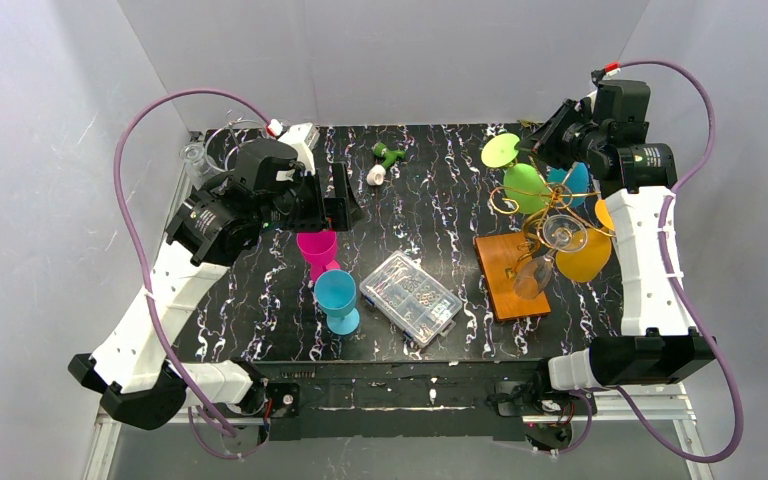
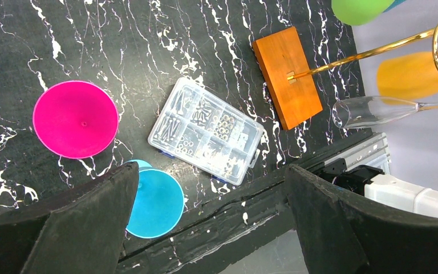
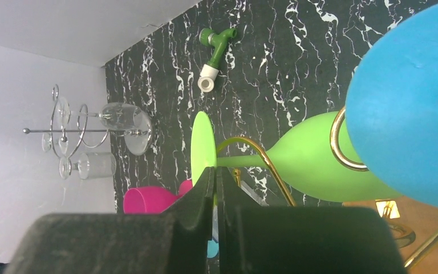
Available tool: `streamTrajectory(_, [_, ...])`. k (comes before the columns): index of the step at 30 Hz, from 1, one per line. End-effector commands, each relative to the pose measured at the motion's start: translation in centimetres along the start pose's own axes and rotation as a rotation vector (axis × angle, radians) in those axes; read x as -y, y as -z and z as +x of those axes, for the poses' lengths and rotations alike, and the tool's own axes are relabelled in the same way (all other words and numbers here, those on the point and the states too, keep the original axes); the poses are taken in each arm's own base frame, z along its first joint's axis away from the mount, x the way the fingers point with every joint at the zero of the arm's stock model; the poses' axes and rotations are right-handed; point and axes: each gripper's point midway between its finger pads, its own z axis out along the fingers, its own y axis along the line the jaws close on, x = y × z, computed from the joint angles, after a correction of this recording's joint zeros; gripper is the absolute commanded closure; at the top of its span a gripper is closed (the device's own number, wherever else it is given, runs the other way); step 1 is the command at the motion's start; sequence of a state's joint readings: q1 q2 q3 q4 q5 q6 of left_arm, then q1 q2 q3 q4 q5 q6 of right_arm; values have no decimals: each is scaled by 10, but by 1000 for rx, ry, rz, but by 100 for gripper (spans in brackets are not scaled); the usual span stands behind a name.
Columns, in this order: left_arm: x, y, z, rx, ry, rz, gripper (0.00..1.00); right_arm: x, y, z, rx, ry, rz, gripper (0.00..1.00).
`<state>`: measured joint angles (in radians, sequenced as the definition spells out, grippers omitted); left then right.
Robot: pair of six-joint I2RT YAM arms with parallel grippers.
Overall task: Take the wine glass off the wine glass rack
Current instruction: Pick up the wine glass from the wine rack.
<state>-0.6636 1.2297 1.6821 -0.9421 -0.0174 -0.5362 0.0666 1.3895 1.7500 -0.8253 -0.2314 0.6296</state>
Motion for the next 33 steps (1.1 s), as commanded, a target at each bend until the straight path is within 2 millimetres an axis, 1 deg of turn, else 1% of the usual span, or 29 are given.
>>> streamTrajectory(1, [3, 13, -7, 43, 1, 15, 1, -13, 6, -11, 54, -9, -55, 97])
streamTrajectory(11, [1, 15, -7, 50, 1, 10, 1, -17, 0, -8, 48, -56, -88, 99])
streamTrajectory(20, [1, 16, -7, 52, 1, 12, 1, -22, 6, -12, 88, -108, -115, 99])
streamTrajectory(28, [1, 16, -7, 52, 0, 12, 1, -15, 9, -15, 106, -118, -85, 99])
streamTrajectory(33, [2, 16, -7, 52, -2, 14, 1, -9, 11, -17, 114, -153, -91, 99])
